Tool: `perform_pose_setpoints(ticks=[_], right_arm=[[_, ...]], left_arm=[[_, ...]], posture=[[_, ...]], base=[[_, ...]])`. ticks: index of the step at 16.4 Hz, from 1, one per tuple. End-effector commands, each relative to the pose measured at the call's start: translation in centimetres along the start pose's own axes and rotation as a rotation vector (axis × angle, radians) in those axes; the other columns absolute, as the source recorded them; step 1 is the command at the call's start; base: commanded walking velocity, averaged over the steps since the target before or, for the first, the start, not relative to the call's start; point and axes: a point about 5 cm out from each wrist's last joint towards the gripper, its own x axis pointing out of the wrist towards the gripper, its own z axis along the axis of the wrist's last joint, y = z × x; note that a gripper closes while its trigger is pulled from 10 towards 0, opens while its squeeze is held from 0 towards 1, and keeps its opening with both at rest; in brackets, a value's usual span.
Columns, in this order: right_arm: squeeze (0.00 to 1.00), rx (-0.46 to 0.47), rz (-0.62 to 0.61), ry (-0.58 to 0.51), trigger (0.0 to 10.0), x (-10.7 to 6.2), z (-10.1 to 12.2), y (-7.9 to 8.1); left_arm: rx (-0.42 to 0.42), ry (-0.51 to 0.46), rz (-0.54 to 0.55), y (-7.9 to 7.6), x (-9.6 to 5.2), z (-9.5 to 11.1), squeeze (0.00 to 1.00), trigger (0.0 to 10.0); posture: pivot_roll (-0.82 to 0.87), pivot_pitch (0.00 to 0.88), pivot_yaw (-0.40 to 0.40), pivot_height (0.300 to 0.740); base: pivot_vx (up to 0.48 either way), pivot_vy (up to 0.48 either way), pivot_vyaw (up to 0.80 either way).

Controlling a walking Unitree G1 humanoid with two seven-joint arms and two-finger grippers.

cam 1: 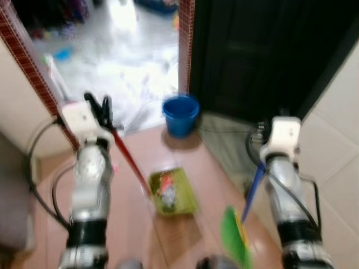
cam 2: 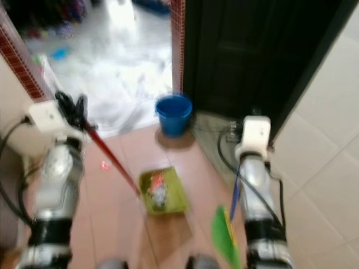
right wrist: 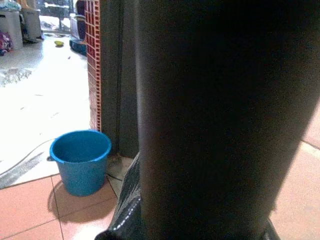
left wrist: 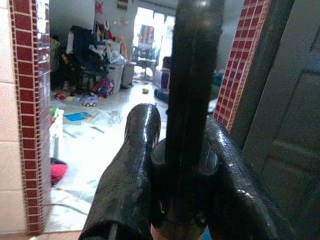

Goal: Sweep floor

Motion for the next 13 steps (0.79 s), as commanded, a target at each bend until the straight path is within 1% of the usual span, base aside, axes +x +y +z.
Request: perform_pose_setpoints(ticks=[1, 5, 8, 10, 13], right_arm=[[0.0, 0.002, 0.014, -0.04, 10.0, 0.3, 1.0, 0.4], [0.0, 0.009, 0.04, -0.031, 10.0, 0.1, 0.8, 1.0], [0.0, 0.002, 0.06, -0.034, 10.0, 0.0, 0.8, 1.2], [0.0, 0.007, 0.065, -0.036, 10.0, -0.1, 0.8, 1.4], [0.0, 0.01, 0.075, -0.032, 10.0, -0.1, 0.7, 1.8]], left_arm=[[-0.025, -0.101, -0.001, -0.3, 0.7, 2.6, 0.0, 10.0], [-0.03, -0.123, 0.005, -0.2, 1.6, 3.5, 0.0, 10.0], [-0.027, -0.125, 0.011, -0.1, 1.6, 3.7, 0.0, 10.0], [-0.034, -0.142, 0.0, -0.3, 1.8, 4.1, 0.0, 10.0], [-0.069, -0.183, -0.008, -1.0, 2.5, 5.4, 0.0, 10.0]], posture=[[0.0, 0.0, 0.009, 0.74], [0.0, 0.0, 0.004, 0.74], [0.0, 0.0, 0.004, 0.74], [0.0, 0.0, 0.006, 0.74], [0.0, 0.0, 0.006, 0.74]], base=[[0.24, 0.0, 0.0], [0.314, 0.0, 0.0], [0.344, 0.0, 0.0], [0.431, 0.0, 0.0], [0.431, 0.0, 0.0]])
